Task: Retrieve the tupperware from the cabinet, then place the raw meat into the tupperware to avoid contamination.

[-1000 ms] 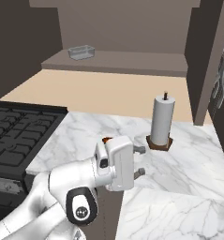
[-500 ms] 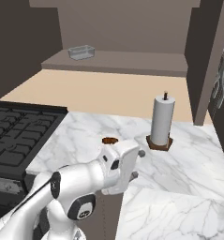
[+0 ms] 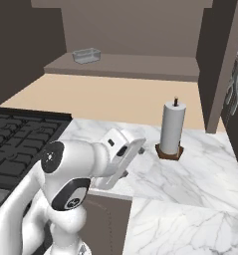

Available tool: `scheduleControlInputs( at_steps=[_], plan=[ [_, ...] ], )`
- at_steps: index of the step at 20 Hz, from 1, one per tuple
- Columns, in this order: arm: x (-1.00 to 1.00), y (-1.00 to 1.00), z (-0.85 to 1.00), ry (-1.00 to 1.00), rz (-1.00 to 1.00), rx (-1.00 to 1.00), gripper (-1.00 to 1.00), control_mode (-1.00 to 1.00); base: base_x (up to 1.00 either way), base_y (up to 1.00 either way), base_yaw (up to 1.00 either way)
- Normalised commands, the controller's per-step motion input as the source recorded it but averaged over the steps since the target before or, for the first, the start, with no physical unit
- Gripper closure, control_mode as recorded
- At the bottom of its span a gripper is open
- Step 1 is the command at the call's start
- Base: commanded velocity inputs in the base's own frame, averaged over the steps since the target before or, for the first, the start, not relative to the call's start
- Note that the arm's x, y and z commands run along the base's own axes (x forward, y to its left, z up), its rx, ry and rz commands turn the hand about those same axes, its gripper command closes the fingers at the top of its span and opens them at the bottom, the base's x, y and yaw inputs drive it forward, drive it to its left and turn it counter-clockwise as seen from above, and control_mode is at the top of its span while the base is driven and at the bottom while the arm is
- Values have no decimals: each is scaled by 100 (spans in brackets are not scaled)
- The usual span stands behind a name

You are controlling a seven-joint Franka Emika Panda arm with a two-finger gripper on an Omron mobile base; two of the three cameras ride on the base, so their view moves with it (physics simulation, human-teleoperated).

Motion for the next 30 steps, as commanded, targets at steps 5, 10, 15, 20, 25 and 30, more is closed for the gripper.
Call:
scheduleControlInputs(
  at_steps=[5, 10, 15, 20, 25, 30],
  plan=[
    [0, 33, 43, 14, 4, 30, -100, -100, 0, 0, 0],
    [0, 6, 17, 11, 6, 21, -100, -100, 0, 0, 0],
    [-5, 8, 3, 5, 5, 23, -100, -100, 0, 0, 0],
    [-1, 2, 0, 0, 0, 5, -100, -100, 0, 0, 0],
    [0, 47, 0, 0, -3, 0, -100, -100, 0, 0, 0],
    [4, 77, 0, 0, -7, 0, -100, -100, 0, 0, 0]
  ],
)
